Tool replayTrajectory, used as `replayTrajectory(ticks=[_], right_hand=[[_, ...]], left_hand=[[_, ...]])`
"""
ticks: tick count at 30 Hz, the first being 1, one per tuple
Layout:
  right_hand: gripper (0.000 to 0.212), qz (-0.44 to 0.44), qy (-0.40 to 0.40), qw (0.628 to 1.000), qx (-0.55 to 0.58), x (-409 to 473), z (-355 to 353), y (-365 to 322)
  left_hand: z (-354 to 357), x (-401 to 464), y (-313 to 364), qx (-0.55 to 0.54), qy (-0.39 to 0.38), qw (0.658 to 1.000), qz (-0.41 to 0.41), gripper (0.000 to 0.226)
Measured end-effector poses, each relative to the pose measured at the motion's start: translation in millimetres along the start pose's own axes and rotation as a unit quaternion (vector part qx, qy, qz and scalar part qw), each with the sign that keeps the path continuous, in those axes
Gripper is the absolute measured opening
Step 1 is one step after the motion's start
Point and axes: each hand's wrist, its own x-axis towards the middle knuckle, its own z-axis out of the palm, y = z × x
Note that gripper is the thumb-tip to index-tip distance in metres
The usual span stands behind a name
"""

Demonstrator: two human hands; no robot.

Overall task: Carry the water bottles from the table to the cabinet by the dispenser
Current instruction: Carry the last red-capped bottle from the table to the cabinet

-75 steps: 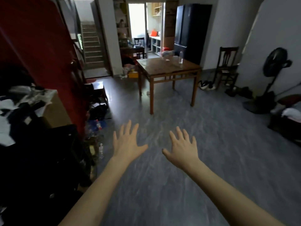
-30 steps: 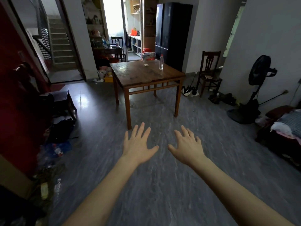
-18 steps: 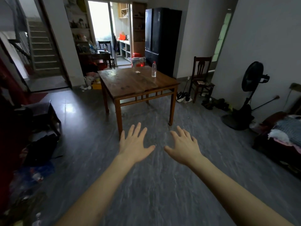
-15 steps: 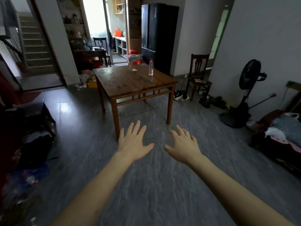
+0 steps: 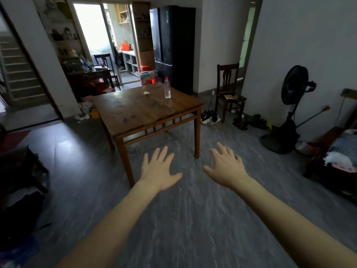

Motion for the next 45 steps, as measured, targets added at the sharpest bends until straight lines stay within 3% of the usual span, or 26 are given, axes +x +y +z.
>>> replayTrajectory(ticks=[10,23,34,45], right_hand=[[0.071,-0.018,-0.006,1.000,0.020,189,-28,39],[0.073,-0.019,-0.059,0.997,0.038,390,4,38],[0.069,-0.022,-0.071,0.996,0.041,587,8,-9],[0.065,-0.016,-0.092,0.995,0.048,740,13,9]], left_hand=[[-37,184,17,0.005,-0.002,1.000,-0.025,0.085],[-16,372,-36,0.016,-0.044,0.998,-0.032,0.080],[-52,576,-124,0.053,-0.057,0.997,0.000,0.072],[-51,739,-141,0.055,-0.080,0.995,0.030,0.073]])
